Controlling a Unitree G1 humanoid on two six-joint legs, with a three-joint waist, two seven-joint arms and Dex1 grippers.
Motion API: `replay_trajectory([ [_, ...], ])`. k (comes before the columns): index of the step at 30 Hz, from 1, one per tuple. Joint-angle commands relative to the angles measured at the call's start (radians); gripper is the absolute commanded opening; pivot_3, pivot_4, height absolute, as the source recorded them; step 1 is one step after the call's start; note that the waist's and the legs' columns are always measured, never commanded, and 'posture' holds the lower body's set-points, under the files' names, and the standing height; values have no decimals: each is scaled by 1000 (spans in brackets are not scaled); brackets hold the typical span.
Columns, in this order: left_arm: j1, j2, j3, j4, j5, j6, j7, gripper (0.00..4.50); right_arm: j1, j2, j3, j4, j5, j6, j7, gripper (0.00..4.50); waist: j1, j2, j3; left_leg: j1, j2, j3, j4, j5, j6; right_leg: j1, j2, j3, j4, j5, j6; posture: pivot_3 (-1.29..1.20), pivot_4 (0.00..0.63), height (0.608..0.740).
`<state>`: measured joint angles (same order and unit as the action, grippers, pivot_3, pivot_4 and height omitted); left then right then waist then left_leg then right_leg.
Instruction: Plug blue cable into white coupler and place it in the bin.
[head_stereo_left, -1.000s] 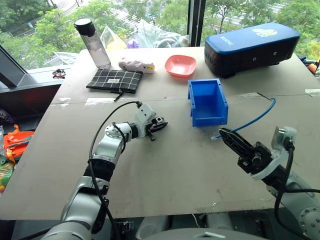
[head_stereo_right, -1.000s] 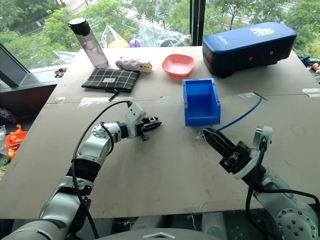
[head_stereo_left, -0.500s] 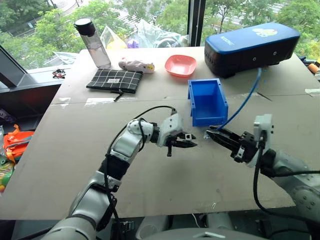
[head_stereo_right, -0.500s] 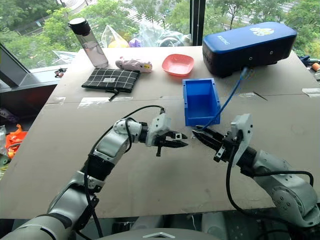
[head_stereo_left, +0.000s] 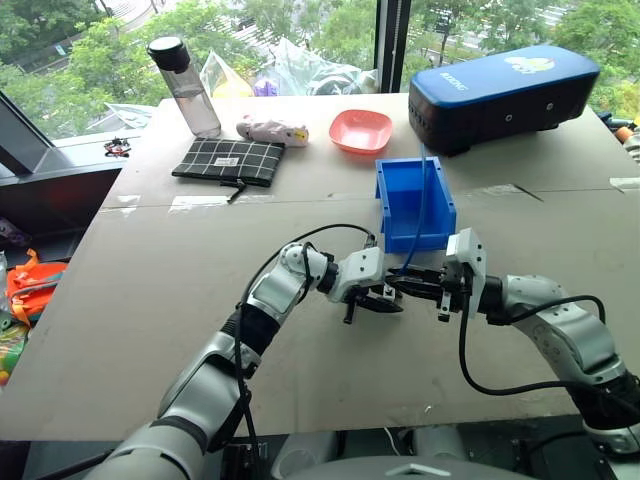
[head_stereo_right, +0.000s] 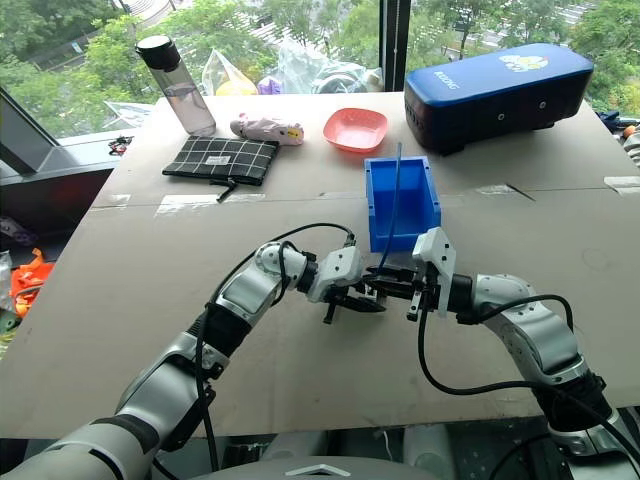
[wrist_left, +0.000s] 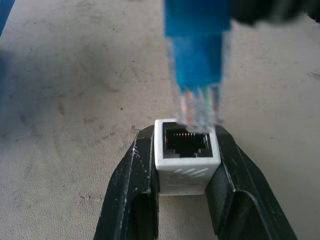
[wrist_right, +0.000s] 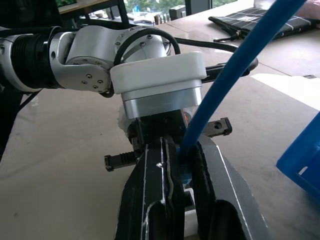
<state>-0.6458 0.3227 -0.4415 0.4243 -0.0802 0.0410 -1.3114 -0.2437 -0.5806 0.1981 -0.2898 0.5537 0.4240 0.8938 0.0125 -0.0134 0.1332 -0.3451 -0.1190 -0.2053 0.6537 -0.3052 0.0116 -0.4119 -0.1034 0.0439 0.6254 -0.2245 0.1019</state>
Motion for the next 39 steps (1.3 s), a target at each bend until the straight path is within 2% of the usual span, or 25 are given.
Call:
replay_trajectory([
  [1,-5,8,-1,-30,11,8,-12,616,-11,2,16,8,-42,-32,40,0,0,0,0,0,0,0,0,0,0,0,0,0,0,0,0,0,150,740],
  [13,-3,12,-4,-45,15,5,-24,616,-32,19,49,107,-171,-81,65,0,-1,0,-1,0,0,0,0,0,0,0,0,0,0,0,0,0,150,740],
  [26,5,6,-3,-56,19,6,-15,616,-43,-26,235,138,-424,-109,92,0,-7,-3,-9,1,0,0,0,0,0,0,1,0,1,0,0,0,150,740],
  [31,28,24,18,-107,-14,61,-24,616,-20,39,146,99,-332,-98,61,0,-18,-6,-16,2,1,-2,0,0,0,0,2,0,1,0,0,0,150,740],
  [32,38,35,36,-134,-26,76,-17,1641,-11,58,104,75,-287,-91,51,0,-18,-6,-16,2,1,-2,0,0,0,0,2,0,1,0,0,0,150,740],
  [35,128,100,140,-335,-124,215,29,2720,25,91,-44,-45,-132,-33,6,0,-25,-3,-14,1,1,-3,0,0,0,-1,2,1,1,0,0,0,150,740],
  [37,197,139,198,-461,-176,307,71,2720,33,95,-112,-106,-67,24,-38,0,-29,-1,-12,0,1,-4,-1,0,0,-2,2,2,1,0,0,0,150,740],
  [39,293,185,268,-584,-213,377,128,2720,-10,84,-183,-148,38,158,-90,0,-28,0,-12,0,1,-4,-2,0,0,-3,2,2,1,0,0,0,150,740],
])
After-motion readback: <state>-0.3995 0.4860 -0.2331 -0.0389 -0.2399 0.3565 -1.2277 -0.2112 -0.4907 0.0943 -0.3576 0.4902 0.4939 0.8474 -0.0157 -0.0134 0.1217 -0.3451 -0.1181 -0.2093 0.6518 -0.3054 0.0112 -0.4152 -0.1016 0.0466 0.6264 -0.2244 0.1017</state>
